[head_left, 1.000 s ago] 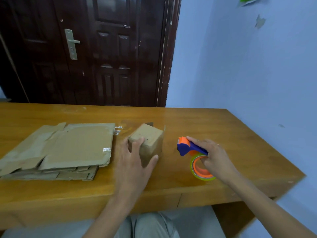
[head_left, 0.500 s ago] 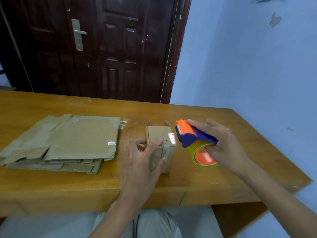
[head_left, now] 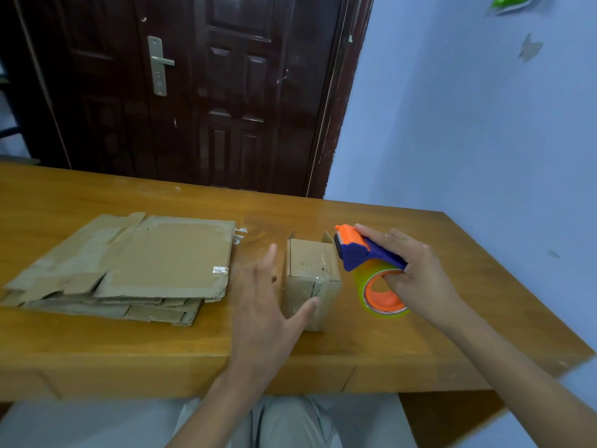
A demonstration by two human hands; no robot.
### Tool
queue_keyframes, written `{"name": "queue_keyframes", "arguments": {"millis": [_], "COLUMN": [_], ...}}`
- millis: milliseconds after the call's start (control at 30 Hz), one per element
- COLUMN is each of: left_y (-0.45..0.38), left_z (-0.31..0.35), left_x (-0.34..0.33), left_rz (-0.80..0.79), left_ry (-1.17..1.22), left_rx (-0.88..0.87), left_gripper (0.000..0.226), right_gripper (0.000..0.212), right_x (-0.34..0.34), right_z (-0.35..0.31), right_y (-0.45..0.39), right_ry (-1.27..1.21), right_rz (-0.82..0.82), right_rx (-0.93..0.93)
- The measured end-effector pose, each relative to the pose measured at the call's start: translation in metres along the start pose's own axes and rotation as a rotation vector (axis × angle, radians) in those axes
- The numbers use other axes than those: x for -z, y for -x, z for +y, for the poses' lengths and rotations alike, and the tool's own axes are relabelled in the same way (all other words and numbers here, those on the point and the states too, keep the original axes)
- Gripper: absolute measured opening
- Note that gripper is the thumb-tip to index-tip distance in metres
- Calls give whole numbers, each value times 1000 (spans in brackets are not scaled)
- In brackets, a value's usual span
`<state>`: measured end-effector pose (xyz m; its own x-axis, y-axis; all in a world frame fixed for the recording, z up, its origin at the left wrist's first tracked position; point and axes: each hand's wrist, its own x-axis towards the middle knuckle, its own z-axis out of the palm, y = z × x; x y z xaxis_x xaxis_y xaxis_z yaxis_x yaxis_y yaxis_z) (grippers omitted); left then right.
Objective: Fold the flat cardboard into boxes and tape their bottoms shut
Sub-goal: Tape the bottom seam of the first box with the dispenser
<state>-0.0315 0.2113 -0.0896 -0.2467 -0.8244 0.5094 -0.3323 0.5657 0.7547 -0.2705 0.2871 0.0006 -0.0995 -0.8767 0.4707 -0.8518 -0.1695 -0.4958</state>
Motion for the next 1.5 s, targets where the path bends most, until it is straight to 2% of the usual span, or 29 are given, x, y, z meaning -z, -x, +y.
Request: {"name": "queue_keyframes", "arguments": {"millis": [100, 200, 267, 333, 400, 467, 533, 633, 733, 833, 933, 1067, 1233, 1400, 1500], "left_y": [2, 12, 15, 12, 3, -12, -35, -81, -124, -150, -158, -149, -129, -113, -113], "left_z": [16, 22, 20, 15, 8, 4, 5, 20, 30, 30, 25, 2, -10, -16, -20], "left_x": [-15, -36, -47, -50, -42, -19, 14, 59, 72, 68, 59, 42, 23, 11, 6], "left_rz": [44, 15, 17, 63, 118, 85, -62, -474, -825, -1006, -997, -838, -788, -724, -682], "left_ry": [15, -67, -130, -151, -144, -151, -274, -539, -643, -689, -729, -708, -418, -205, -240], "left_rx": [233, 263, 287, 308, 285, 216, 11, -304, -447, -526, -630, -728, -502, -348, -410], "left_gripper": [138, 155, 154, 142, 130, 120, 109, 100, 95, 99, 100, 89, 61, 47, 46], "right_gripper": [96, 98, 96, 92, 92, 92, 91, 92, 92, 90, 89, 96, 98, 92, 95], "right_x": [-4, -8, -9, -9, -5, 3, 12, 24, 31, 28, 17, 6, 0, -3, -8], "right_z": [3, 3, 2, 1, 1, 1, 1, 0, -1, 0, -1, 1, 6, 15, 20], "right_y": [-2, -2, -2, -1, 1, 3, 4, 4, 3, 7, 12, 15, 6, 8, 14], "right_ry": [-23, -31, -32, -34, -41, -61, -97, -140, -151, -168, -161, -102, -117, -153, -143], "right_rz": [28, 20, 18, 18, 31, 56, 78, 126, 155, 134, 73, -5, 0, 20, -3], "right_rx": [-43, -44, -38, -32, -26, -33, -44, -56, -79, -77, -24, 26, 17, -7, -25]}}
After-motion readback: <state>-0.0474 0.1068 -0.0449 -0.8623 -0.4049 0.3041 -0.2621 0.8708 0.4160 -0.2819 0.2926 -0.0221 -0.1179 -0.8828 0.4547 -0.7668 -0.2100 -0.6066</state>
